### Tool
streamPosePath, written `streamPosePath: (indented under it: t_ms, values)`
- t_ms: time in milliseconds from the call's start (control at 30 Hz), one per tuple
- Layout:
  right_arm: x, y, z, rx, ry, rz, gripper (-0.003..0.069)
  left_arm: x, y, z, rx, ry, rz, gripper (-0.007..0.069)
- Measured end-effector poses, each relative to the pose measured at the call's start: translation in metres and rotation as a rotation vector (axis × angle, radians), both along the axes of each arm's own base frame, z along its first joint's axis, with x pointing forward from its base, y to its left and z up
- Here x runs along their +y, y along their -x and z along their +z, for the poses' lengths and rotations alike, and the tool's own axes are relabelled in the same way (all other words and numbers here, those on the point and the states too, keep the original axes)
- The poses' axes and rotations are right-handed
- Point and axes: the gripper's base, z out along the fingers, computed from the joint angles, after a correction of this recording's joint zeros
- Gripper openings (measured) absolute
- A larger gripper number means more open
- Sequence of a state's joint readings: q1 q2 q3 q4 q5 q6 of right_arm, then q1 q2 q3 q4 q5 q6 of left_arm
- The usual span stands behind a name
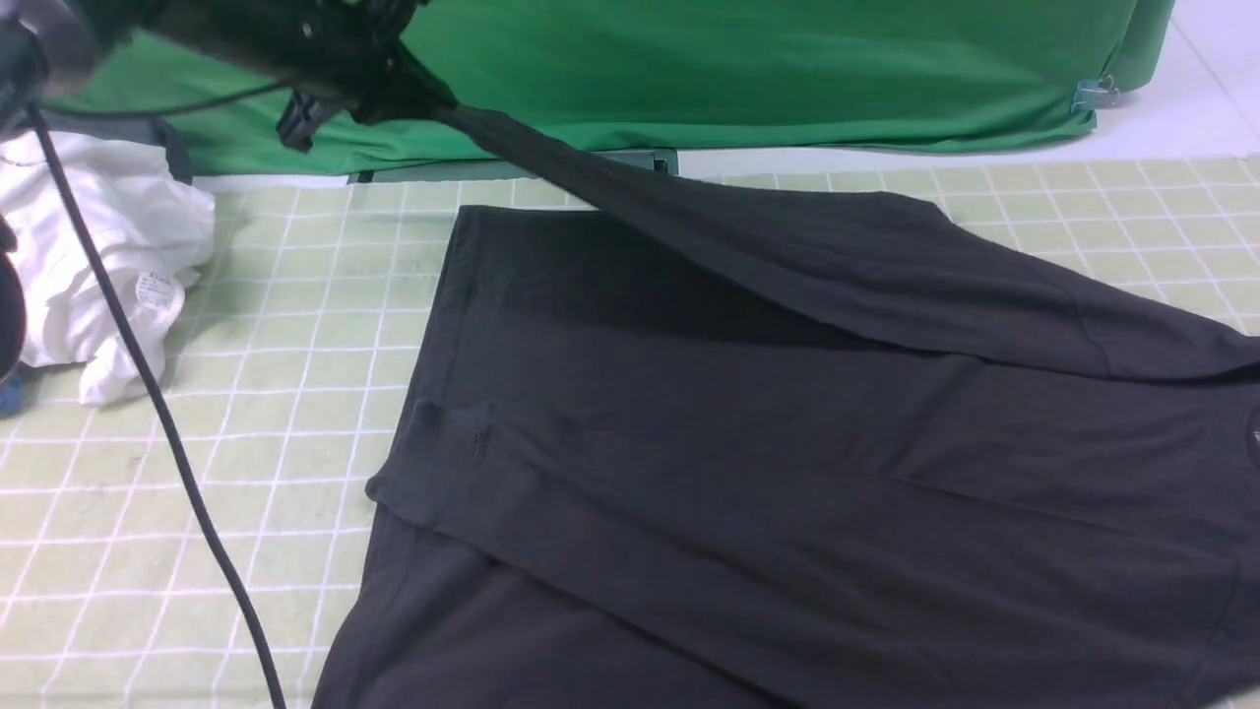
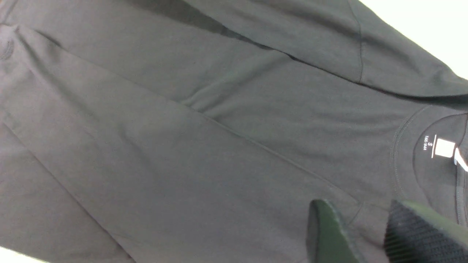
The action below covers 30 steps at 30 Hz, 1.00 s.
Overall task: Fold a long-sleeved shirt over a green coffee tablecloth.
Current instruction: 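Fold the left side of the dark shirt inward over its body with the left gripper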
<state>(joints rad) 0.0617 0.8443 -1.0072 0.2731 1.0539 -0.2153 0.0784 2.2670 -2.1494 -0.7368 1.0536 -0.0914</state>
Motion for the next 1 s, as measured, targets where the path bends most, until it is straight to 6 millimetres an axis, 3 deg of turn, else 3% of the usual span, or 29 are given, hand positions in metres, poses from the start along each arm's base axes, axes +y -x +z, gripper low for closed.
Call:
streamPosePath:
  t_ms: [300, 367, 433, 467, 533, 733, 833, 1000]
  values:
    - [0.0, 0.0, 0.0, 0.001, 0.001, 0.001, 0.0238, -0.001, 0.049, 0.055, 0.026, -0.126, -0.101, 0.0034]
    - [0.0, 0.0, 0.0, 0.001, 0.001, 0.001, 0.0238, 0.002, 0.085, 0.074, 0.031, -0.207, -0.099, 0.0034]
    - [0.0, 0.0, 0.0, 0.0, 0.001, 0.001, 0.0238, 0.003, 0.109, 0.075, 0.067, -0.247, -0.101, 0.0034]
    - [0.0, 0.0, 0.0, 0.0, 0.001, 0.001, 0.0238, 0.003, 0.112, 0.074, 0.073, -0.25, -0.103, 0.0034]
    - [0.0, 0.0, 0.0, -0.004, 0.0, 0.0, 0.0238, 0.0, 0.147, 0.057, 0.164, -0.283, -0.123, 0.0034]
    - [0.0, -0.002, 0.001, -0.024, -0.004, -0.005, 0.0238, -0.002, 0.211, -0.011, 0.347, -0.294, -0.116, 0.0034]
    - [0.0, -0.003, 0.002, -0.04, -0.005, -0.007, 0.0239, -0.003, 0.231, -0.033, 0.373, -0.29, -0.105, 0.0034]
    - [0.0, -0.005, 0.005, -0.073, -0.008, -0.013, 0.0239, -0.006, 0.246, -0.056, 0.386, -0.252, -0.081, 0.0034]
